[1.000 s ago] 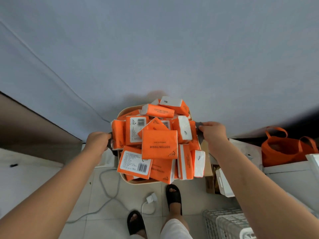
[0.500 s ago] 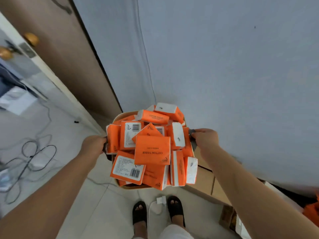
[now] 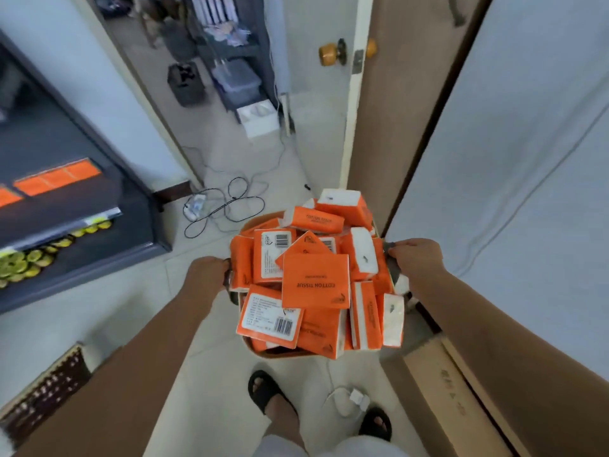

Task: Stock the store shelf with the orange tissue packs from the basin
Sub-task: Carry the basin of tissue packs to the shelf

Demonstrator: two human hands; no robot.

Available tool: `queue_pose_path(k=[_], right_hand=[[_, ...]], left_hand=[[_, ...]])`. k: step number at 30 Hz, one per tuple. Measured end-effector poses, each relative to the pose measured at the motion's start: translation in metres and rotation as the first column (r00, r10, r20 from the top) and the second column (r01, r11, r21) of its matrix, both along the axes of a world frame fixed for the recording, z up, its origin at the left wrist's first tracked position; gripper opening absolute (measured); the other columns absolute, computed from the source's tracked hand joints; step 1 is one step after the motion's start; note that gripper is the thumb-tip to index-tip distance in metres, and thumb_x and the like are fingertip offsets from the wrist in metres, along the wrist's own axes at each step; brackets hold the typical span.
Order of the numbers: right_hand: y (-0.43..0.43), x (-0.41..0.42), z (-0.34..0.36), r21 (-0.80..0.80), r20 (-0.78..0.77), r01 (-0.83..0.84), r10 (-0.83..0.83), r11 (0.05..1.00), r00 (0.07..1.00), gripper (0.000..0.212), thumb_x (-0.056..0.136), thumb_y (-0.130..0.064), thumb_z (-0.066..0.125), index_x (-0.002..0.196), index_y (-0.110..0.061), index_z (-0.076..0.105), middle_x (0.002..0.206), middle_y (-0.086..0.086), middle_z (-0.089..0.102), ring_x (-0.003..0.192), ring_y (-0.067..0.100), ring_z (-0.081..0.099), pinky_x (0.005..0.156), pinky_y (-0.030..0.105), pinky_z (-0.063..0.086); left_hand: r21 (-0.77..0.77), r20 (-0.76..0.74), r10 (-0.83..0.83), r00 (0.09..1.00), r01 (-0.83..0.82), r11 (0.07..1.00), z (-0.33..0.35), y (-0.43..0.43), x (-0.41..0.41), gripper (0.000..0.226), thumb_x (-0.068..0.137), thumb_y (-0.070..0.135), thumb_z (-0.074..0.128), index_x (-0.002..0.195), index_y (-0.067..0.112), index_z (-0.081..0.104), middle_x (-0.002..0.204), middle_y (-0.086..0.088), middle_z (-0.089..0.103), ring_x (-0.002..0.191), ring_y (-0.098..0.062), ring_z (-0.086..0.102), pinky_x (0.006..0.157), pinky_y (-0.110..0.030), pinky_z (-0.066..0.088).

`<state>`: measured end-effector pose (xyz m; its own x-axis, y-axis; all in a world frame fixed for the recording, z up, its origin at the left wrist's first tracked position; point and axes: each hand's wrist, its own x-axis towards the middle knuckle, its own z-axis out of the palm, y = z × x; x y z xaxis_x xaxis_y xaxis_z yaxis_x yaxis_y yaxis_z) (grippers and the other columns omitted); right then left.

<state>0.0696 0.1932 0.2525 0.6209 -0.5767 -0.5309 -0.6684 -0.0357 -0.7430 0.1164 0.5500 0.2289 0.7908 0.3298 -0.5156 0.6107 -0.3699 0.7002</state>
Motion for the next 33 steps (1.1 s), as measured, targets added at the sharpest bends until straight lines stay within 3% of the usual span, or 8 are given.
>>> queue_pose_path(k=[3, 5, 10, 16, 19, 23, 28, 33], right_hand=[[0.063, 0.029, -0.007, -0.024, 0.003, -0.116, 0.116, 0.993, 0.993, 0.01, 0.081, -0.01, 0.078, 0.072, -0.008, 0.072, 0.076, 0.013, 0.072, 0.085, 0.036, 0.073, 0.083, 0.051, 0.062], [0.108, 0.046, -0.012, -0.008, -0.013, -0.202, 0.202, 0.979, 0.979, 0.016, 0.083, -0.017, 0.08, 0.074, -0.007, 0.072, 0.078, 0.013, 0.073, 0.085, 0.035, 0.073, 0.083, 0.05, 0.062], [0.226, 0.094, -0.025, -0.029, -0.057, -0.422, 0.42, 0.906, 0.906, 0.021, 0.089, -0.028, 0.076, 0.078, -0.011, 0.07, 0.077, 0.005, 0.073, 0.073, 0.021, 0.07, 0.072, 0.034, 0.059], [0.359, 0.123, -0.032, -0.062, -0.06, -0.552, 0.549, 0.831, 0.834, 0.023, 0.079, -0.02, 0.068, 0.064, -0.011, 0.053, 0.064, 0.012, 0.057, 0.06, 0.027, 0.056, 0.061, 0.035, 0.05], [0.416, 0.132, -0.03, -0.052, -0.062, -0.62, 0.617, 0.783, 0.785, 0.023, 0.076, -0.019, 0.067, 0.062, -0.013, 0.05, 0.061, 0.009, 0.051, 0.06, 0.025, 0.05, 0.062, 0.037, 0.045], [0.48, 0.142, -0.034, -0.012, -0.048, -0.755, 0.754, 0.656, 0.655, 0.021, 0.066, -0.03, 0.067, 0.066, -0.014, 0.055, 0.062, 0.011, 0.052, 0.06, 0.025, 0.051, 0.064, 0.037, 0.045], [0.549, 0.166, -0.029, 0.068, -0.023, -0.86, 0.863, 0.505, 0.505, 0.028, 0.074, -0.036, 0.077, 0.075, -0.016, 0.058, 0.067, 0.009, 0.055, 0.062, 0.022, 0.055, 0.069, 0.034, 0.047], [0.61, 0.198, -0.036, 0.127, -0.018, -0.886, 0.894, 0.446, 0.448, 0.026, 0.074, -0.036, 0.076, 0.086, -0.018, 0.062, 0.079, 0.021, 0.067, 0.073, 0.032, 0.07, 0.082, 0.041, 0.059]], left_hand=[[-0.039, 0.006, 0.14, 0.99, -0.139, 0.989, -0.004, 0.064, -0.019, 0.025, 0.101, 0.006, 0.059, 0.076, 0.008, 0.06, 0.082, -0.016, 0.063, 0.079, -0.03, 0.061, 0.087, -0.045, 0.056], [-0.04, 0.0, 0.217, 0.976, -0.217, 0.975, -0.008, 0.104, -0.032, 0.023, 0.1, 0.008, 0.061, 0.078, 0.003, 0.063, 0.083, -0.019, 0.064, 0.081, -0.033, 0.062, 0.09, -0.049, 0.056], [-0.059, -0.001, 0.397, 0.918, -0.397, 0.916, -0.025, 0.217, -0.061, 0.017, 0.097, 0.005, 0.064, 0.082, 0.0, 0.068, 0.077, -0.018, 0.064, 0.078, -0.032, 0.063, 0.088, -0.052, 0.058], [-0.099, 0.029, 0.54, 0.841, -0.535, 0.839, -0.027, 0.325, -0.083, 0.019, 0.094, 0.001, 0.062, 0.076, 0.0, 0.069, 0.07, -0.015, 0.061, 0.072, -0.026, 0.057, 0.072, -0.039, 0.047], [-0.083, 0.033, 0.611, 0.791, -0.608, 0.79, -0.025, 0.374, -0.095, 0.015, 0.089, 0.006, 0.063, 0.081, -0.006, 0.07, 0.071, -0.016, 0.061, 0.072, -0.026, 0.056, 0.073, -0.041, 0.047], [-0.042, 0.025, 0.721, 0.692, -0.72, 0.692, -0.018, 0.413, -0.111, 0.022, 0.083, 0.007, 0.06, 0.065, 0.008, 0.07, 0.056, -0.008, 0.059, 0.062, -0.023, 0.056, 0.065, -0.037, 0.048], [-0.014, 0.049, 0.826, 0.561, -0.827, 0.562, -0.016, 0.454, -0.113, 0.016, 0.085, 0.009, 0.056, 0.082, 0.001, 0.07, 0.067, -0.011, 0.061, 0.065, -0.025, 0.058, 0.064, -0.041, 0.049], [0.021, 0.012, 0.871, 0.491, -0.871, 0.491, -0.02, 0.5, -0.095, 0.019, 0.09, 0.011, 0.056, 0.088, -0.003, 0.069, 0.07, -0.013, 0.056, 0.065, -0.025, 0.053, 0.059, -0.035, 0.045]])
